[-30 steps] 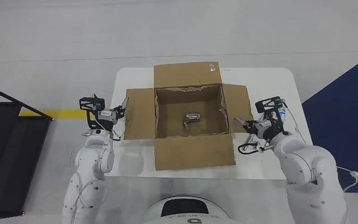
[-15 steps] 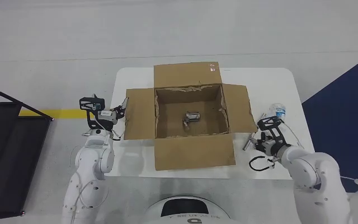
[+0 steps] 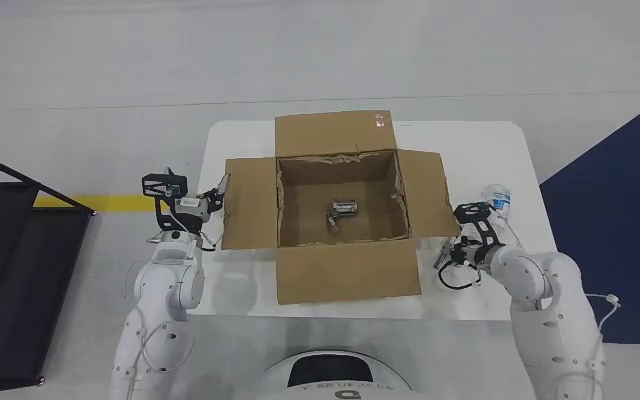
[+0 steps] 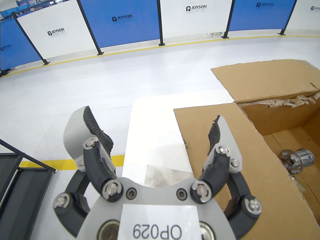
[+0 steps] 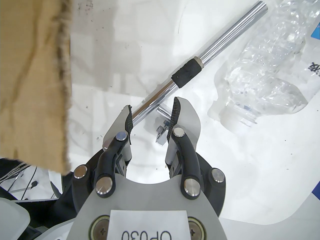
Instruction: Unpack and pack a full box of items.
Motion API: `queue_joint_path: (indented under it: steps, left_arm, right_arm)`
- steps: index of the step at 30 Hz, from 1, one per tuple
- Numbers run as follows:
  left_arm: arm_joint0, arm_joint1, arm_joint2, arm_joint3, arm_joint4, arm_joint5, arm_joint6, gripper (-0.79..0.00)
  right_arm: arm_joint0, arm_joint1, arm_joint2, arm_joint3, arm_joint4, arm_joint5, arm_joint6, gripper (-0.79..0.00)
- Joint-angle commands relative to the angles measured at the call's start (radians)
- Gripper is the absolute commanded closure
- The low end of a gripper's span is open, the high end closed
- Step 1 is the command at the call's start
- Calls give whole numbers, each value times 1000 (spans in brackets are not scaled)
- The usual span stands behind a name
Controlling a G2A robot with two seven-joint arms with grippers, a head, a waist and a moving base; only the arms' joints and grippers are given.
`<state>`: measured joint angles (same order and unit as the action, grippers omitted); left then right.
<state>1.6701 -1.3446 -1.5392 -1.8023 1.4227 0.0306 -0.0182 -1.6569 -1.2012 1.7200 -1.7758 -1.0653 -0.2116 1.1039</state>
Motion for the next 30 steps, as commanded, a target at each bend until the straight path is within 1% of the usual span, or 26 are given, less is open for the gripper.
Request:
queue_joint_path:
  steps: [1,6,12,18,22,24,26,27,29,30]
  left_arm:
    - [0,0,0,0,0,0,0,-785]
    - [0,0,0,0,0,0,0,-785]
    - [0,0,0,0,0,0,0,-785]
    - [0,0,0,0,0,0,0,-785]
    - [0,0,0,0,0,0,0,-785]
    - [0,0,0,0,0,0,0,-785]
    - [0,0,0,0,0,0,0,-785]
    - [0,0,0,0,0,0,0,-785]
    - [0,0,0,0,0,0,0,-785]
    - [0,0,0,0,0,0,0,-785]
  right_arm:
    - [0,1,-6,16,0,1,-14,-348]
    - [-32,5,13,27,8,9,-50,-354]
    - [-70,9,28,0,18,19,-70,-354]
    - [-71,13,20,-12,18,34,-55,-342]
    - [-46,16,8,4,22,44,-28,-332]
    - [-29,17,2,18,28,46,-18,-314]
    - [-13,19,-3,33,34,46,-9,-262]
    - [-7,20,-3,40,36,48,-6,-249]
    - [2,21,-4,49,49,48,2,-179]
    - [3,23,-2,51,54,46,5,-89]
